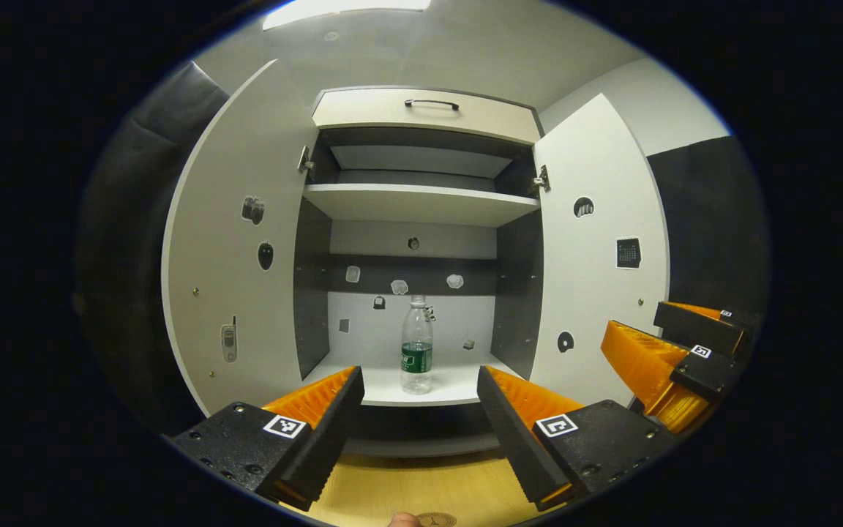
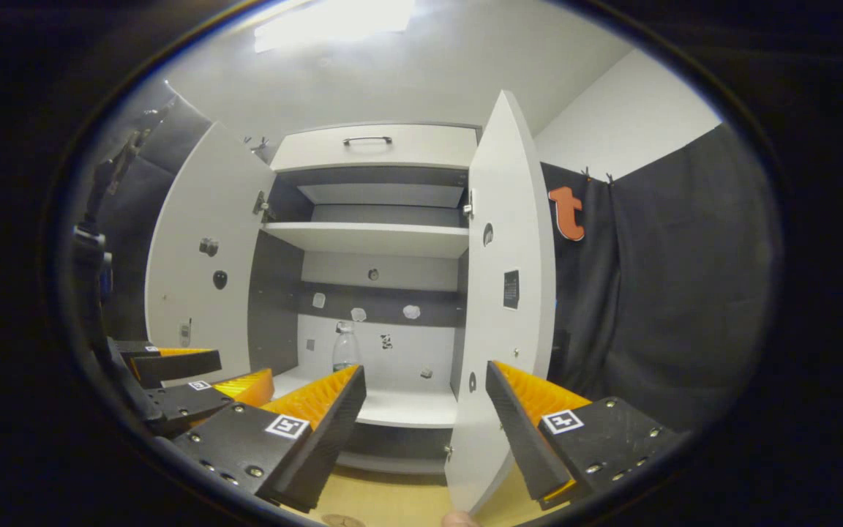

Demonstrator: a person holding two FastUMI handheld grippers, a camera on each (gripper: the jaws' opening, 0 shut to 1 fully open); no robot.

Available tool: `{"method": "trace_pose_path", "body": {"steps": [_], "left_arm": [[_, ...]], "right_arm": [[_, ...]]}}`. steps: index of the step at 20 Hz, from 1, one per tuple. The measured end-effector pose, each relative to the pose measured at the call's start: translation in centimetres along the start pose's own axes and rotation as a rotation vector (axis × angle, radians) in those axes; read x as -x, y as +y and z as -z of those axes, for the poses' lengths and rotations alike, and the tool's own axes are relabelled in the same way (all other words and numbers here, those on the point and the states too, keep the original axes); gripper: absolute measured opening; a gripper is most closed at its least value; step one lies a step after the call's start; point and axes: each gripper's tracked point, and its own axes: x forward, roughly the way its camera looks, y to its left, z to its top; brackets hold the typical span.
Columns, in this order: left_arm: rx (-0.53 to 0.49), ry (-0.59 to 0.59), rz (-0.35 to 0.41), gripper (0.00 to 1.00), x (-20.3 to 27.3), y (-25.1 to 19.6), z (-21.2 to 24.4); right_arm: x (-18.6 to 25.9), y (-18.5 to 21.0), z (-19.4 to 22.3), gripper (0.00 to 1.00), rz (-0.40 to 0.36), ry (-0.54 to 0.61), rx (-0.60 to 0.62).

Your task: Grasp the bottle in the cabinet with the left hand and place it on the coaster, then close the right door with the right hand and the left door with the left hand.

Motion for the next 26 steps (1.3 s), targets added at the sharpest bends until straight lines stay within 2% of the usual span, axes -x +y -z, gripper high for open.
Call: {"method": "trace_pose_path", "body": {"steps": [5,6,8,9,10,18,26], "left_arm": [[0.007,0.015,0.028,0.98,-2.5,0.0,0.2],[0.011,0.012,0.029,0.98,-3.4,0.3,0.1],[0.014,0.011,0.030,0.98,-5.8,0.8,0.1],[0.014,0.012,0.036,0.98,-7.1,1.0,0.0],[0.016,0.014,0.039,0.98,-8.6,1.2,0.1],[-0.008,0.074,0.052,0.98,-20.2,2.3,2.9],[-0.014,0.123,0.047,0.98,-27.8,2.8,4.7]], "right_arm": [[0.2,-0.4,-0.2,1.00,0.012,-0.009,-0.002],[0.5,-0.6,-0.3,0.96,0.015,-0.012,-0.001],[0.8,-1.4,-0.7,1.00,0.035,-0.021,0.000],[1.1,-2.1,-0.7,0.96,0.049,-0.026,0.001],[1.5,-2.7,-0.7,1.00,0.063,-0.027,0.003],[4.3,-7.5,-0.7,0.99,0.206,-0.050,0.043],[5.9,-10.8,0.1,1.00,0.333,-0.039,0.007]]}}
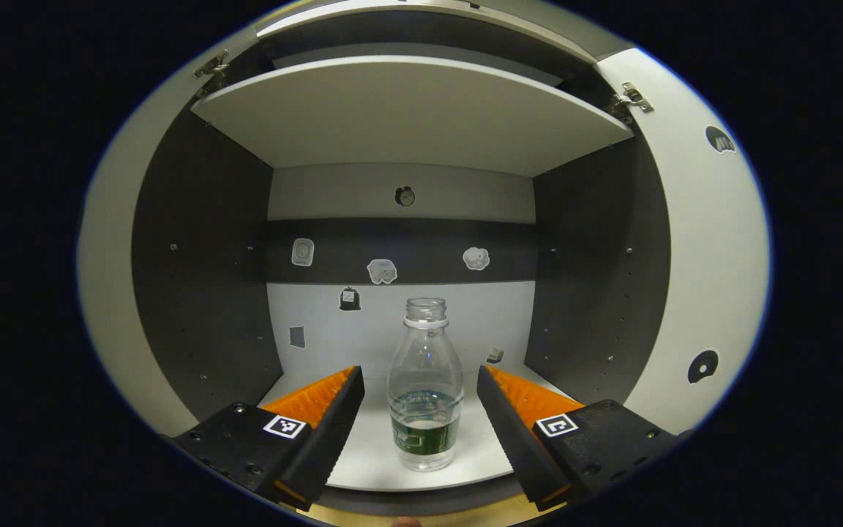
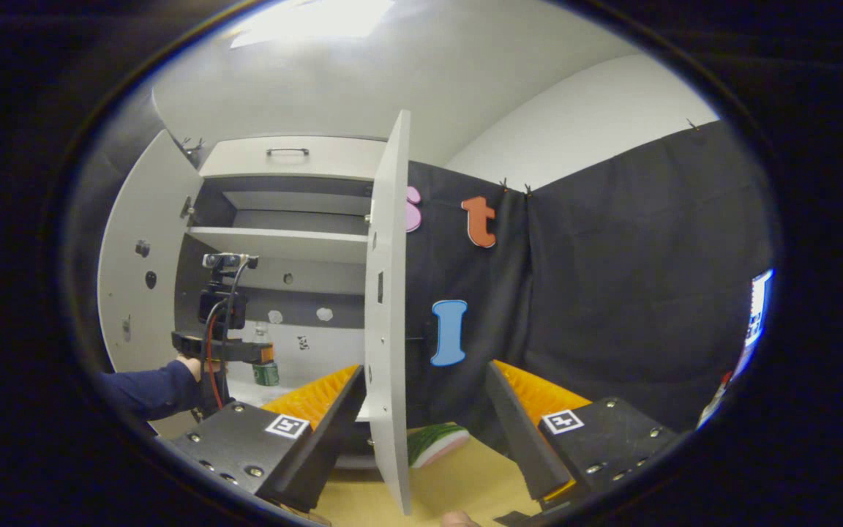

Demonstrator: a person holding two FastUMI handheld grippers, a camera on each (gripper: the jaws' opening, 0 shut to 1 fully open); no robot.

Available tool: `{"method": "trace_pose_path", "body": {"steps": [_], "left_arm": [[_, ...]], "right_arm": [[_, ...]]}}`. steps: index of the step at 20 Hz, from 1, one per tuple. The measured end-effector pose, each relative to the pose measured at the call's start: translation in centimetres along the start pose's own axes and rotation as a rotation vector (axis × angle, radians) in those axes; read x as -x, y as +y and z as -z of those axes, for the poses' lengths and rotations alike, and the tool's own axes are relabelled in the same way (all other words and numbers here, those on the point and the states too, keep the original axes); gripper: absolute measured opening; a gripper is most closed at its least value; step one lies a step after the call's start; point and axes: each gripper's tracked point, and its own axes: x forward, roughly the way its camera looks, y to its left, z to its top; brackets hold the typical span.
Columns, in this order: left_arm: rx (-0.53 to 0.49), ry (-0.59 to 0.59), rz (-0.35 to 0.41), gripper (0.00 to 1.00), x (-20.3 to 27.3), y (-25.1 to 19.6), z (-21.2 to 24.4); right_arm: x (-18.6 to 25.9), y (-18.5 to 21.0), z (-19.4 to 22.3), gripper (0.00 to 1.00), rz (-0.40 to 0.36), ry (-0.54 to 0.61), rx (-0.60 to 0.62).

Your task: Grasp the bottle in the cabinet with the left hand and place it on the coaster, then close the right door with the right hand and the left door with the left hand.

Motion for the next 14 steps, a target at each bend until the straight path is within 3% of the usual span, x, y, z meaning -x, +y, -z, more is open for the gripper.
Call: {"method": "trace_pose_path", "body": {"steps": [6,7,8,9,14], "left_arm": [[-0.010,0.049,0.036,0.99,-3.3,-0.6,1.4],[-0.013,0.063,0.036,0.98,-3.7,-0.6,1.9],[-0.016,0.076,0.031,0.97,-3.8,-0.4,2.3],[-0.012,0.063,0.031,0.81,-4.0,-0.5,2.0],[0.003,0.071,0.082,0.79,-2.9,-1.6,2.1]], "right_arm": [[0.4,-1.7,1.3,0.96,0.070,0.047,-0.026],[0.6,-2.0,1.2,1.00,0.082,0.046,-0.022],[0.9,-2.4,1.2,1.00,0.094,0.044,-0.018],[1.0,-2.7,1.1,1.00,0.104,0.043,-0.016],[1.1,-3.8,1.1,1.00,0.127,0.053,-0.001]]}}
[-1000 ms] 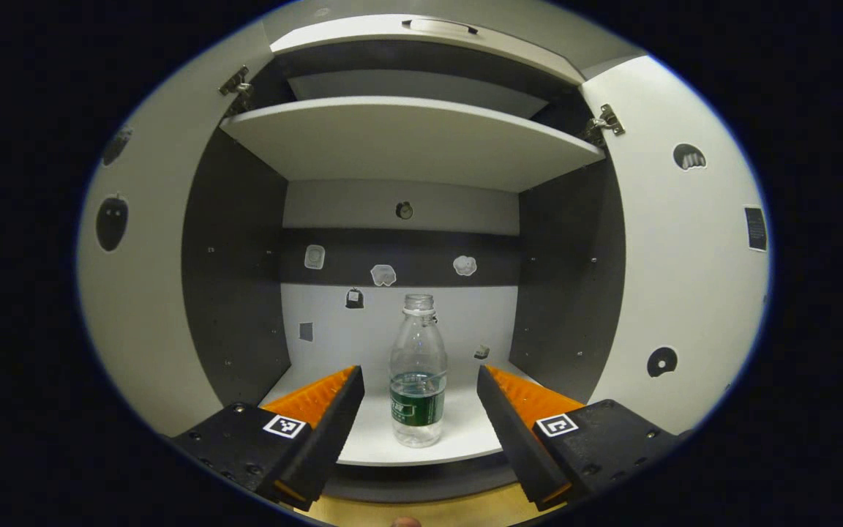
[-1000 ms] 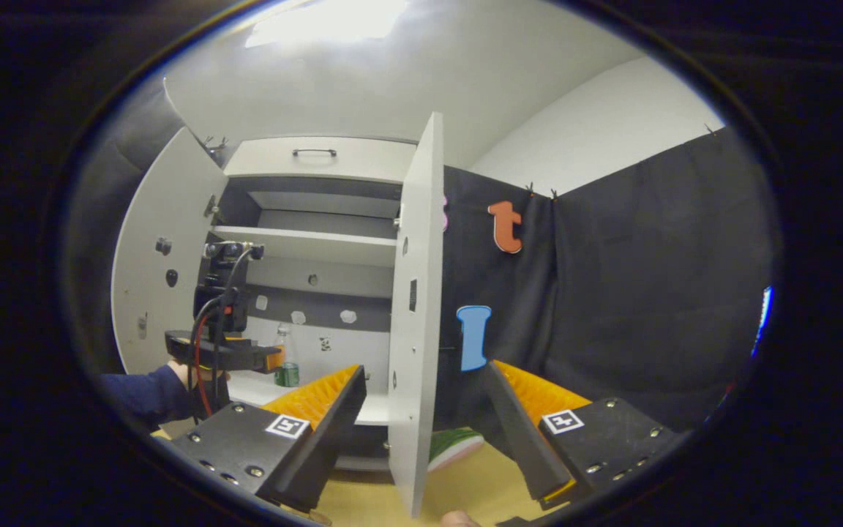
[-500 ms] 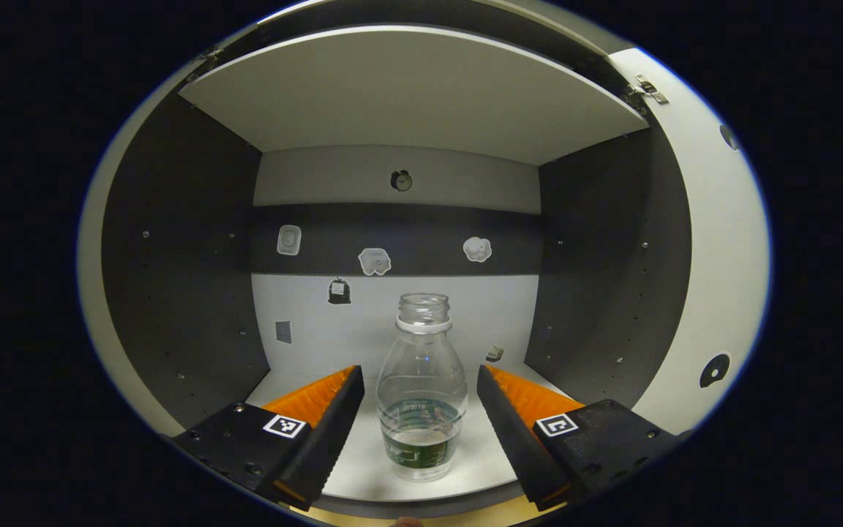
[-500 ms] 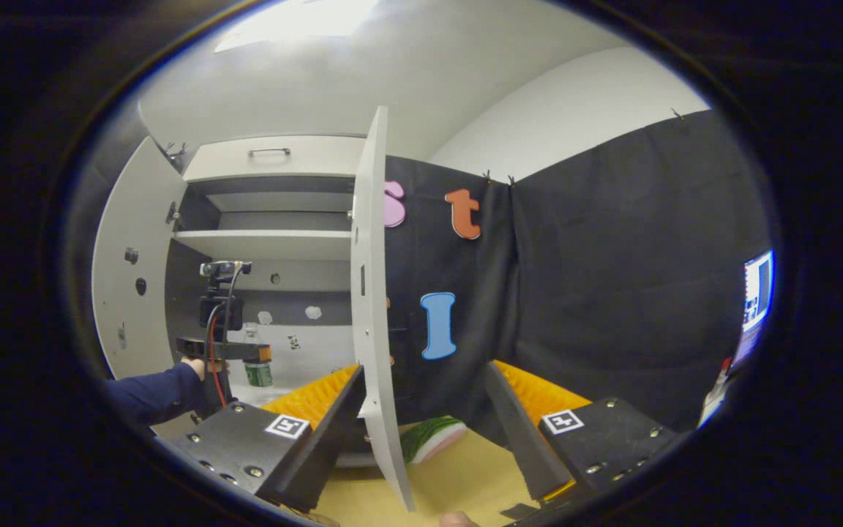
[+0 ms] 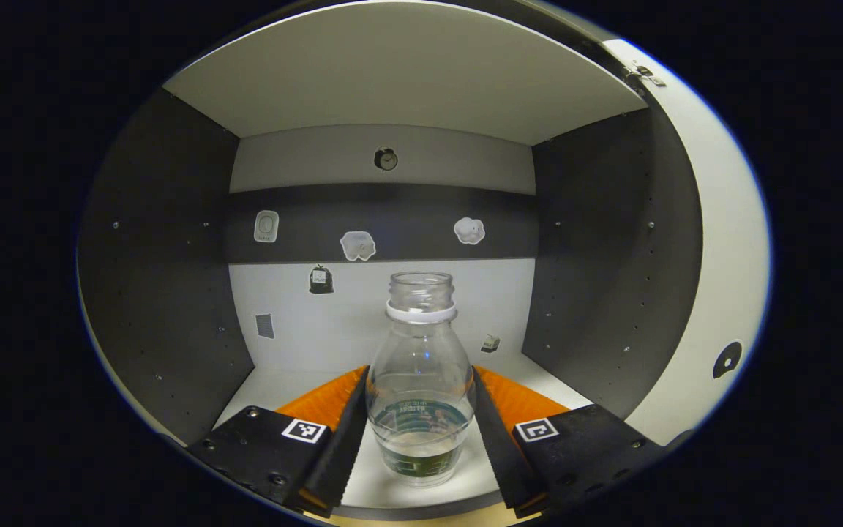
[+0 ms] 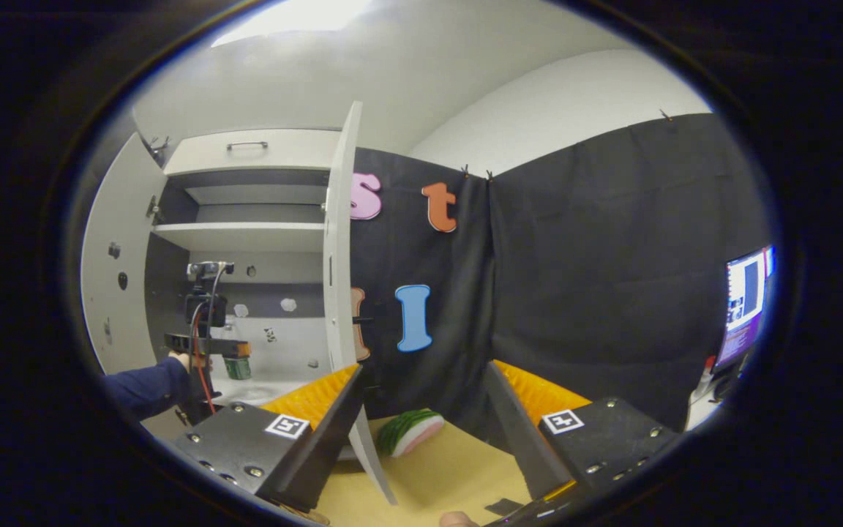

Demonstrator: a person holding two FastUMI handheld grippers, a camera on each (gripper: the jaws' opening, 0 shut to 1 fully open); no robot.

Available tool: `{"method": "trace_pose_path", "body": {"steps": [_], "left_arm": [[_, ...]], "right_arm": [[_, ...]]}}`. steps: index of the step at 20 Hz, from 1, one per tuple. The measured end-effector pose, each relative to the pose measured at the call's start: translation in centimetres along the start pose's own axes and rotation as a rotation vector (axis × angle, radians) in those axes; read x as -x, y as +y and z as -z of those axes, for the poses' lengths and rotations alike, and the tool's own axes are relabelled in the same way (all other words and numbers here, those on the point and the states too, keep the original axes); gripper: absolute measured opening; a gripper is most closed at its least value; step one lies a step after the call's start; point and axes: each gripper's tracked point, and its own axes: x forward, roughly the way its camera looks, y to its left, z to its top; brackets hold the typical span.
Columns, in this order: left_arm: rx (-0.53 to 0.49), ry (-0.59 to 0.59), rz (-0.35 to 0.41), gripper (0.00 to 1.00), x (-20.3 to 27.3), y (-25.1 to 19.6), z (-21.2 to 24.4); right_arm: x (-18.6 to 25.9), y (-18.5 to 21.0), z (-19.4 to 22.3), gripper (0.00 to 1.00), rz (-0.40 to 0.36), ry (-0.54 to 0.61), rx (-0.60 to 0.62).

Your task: Grasp the bottle in the cabinet with the left hand and place it on the coaster, then close the right door with the right hand and the left door with the left hand.

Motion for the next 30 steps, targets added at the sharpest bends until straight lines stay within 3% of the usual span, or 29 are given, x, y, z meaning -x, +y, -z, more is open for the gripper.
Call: {"method": "trace_pose_path", "body": {"steps": [9,10,19,27,29,30], "left_arm": [[0.006,-0.040,0.156,0.79,8.8,-4.8,0.8],[0.004,-0.039,0.175,0.78,9.9,-5.5,1.3],[-0.065,0.007,0.260,0.79,17.0,-9.2,6.7],[0.057,0.068,0.459,0.79,21.0,-13.0,13.1],[0.060,0.105,0.484,0.79,21.6,-13.0,15.5],[0.056,0.123,0.485,0.79,21.8,-12.8,16.7]], "right_arm": [[-0.8,-2.9,-1.8,1.00,-0.005,-0.011,0.051],[-1.0,-3.1,-1.8,0.96,-0.011,-0.012,0.053],[-2.3,-2.8,-1.6,1.00,-0.098,-0.030,0.097],[-3.5,-3.3,-0.9,1.00,-0.157,-0.012,0.089],[-4.1,-3.7,-1.3,0.96,-0.155,-0.024,0.085],[-4.3,-3.9,-1.5,1.00,-0.154,-0.030,0.085]]}}
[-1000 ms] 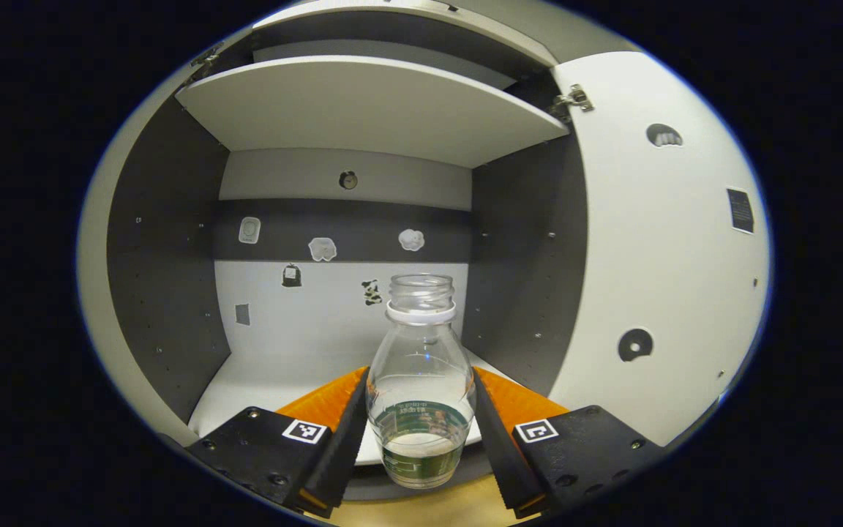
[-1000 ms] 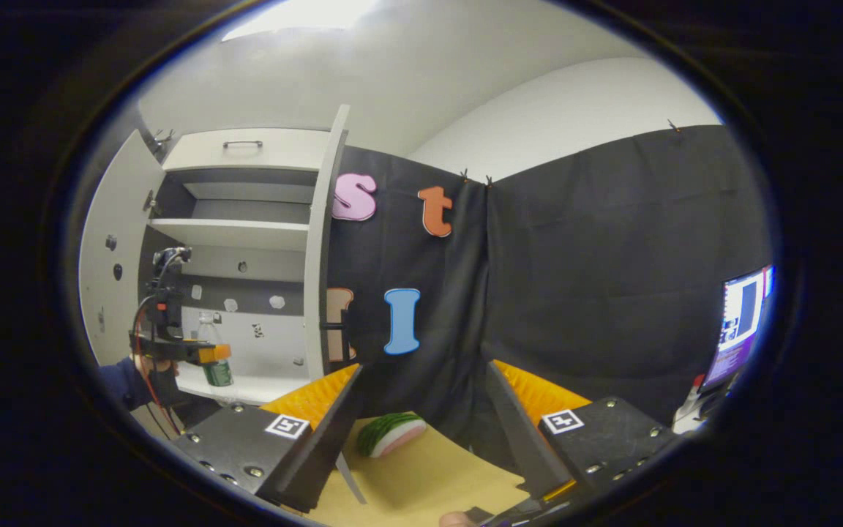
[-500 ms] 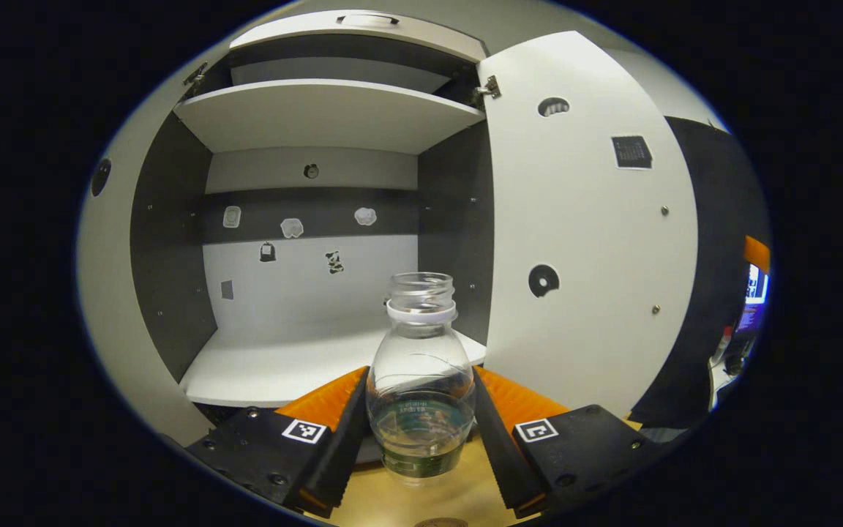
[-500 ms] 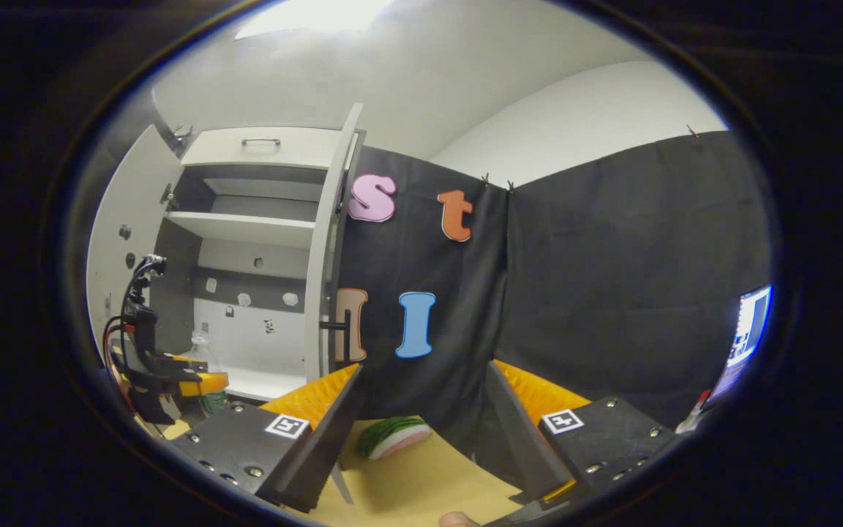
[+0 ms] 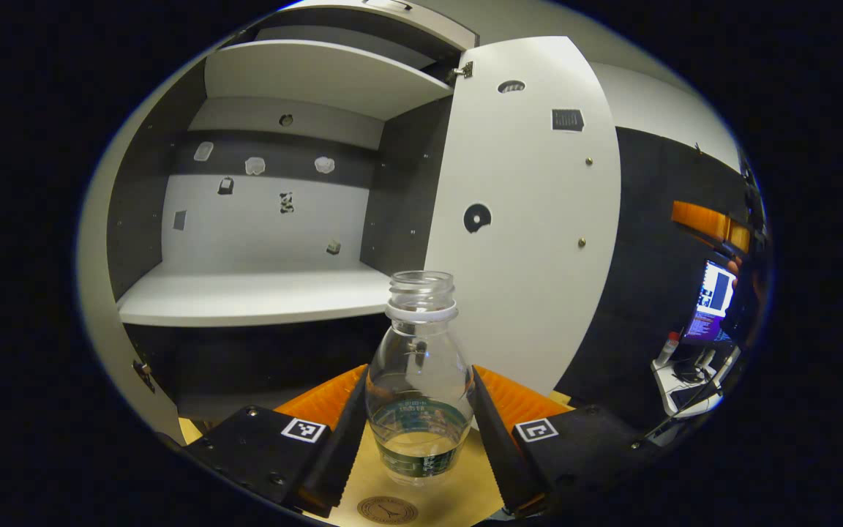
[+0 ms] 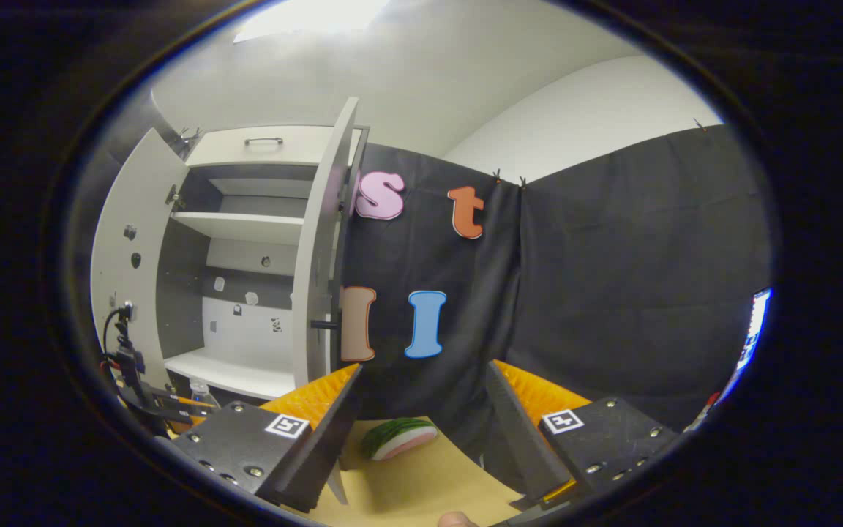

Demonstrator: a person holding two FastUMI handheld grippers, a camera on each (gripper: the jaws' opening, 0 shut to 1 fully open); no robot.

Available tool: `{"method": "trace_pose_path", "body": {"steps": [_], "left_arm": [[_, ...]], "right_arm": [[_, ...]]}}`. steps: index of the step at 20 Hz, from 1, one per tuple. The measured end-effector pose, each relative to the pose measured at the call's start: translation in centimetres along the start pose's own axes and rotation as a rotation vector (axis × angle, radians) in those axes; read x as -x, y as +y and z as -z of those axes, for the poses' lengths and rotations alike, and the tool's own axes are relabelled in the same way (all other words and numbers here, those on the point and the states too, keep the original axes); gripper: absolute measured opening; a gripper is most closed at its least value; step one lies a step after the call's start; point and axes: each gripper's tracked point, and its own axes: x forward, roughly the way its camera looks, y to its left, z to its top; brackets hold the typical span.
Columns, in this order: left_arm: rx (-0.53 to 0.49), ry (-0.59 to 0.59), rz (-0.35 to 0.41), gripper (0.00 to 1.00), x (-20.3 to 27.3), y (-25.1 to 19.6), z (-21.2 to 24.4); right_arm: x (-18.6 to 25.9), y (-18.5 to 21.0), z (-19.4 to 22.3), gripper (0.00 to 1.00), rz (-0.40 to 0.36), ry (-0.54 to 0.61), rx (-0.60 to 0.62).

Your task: Grasp the bottle in the cabinet with the left hand and place it on the coaster, then close the right door with the right hand and the left door with the left hand.

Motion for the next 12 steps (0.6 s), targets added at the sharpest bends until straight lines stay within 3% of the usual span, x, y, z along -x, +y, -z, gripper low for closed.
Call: {"method": "trace_pose_path", "body": {"steps": [5,12], "left_arm": [[0.068,0.126,-0.022,0.79,0.1,1.9,6.4],[0.130,0.177,-0.082,0.80,-0.8,4.8,12.4]], "right_arm": [[0.1,-1.2,-0.8,1.00,0.021,-0.022,0.028],[0.9,-2.5,-0.9,1.00,0.046,-0.017,0.038]]}}
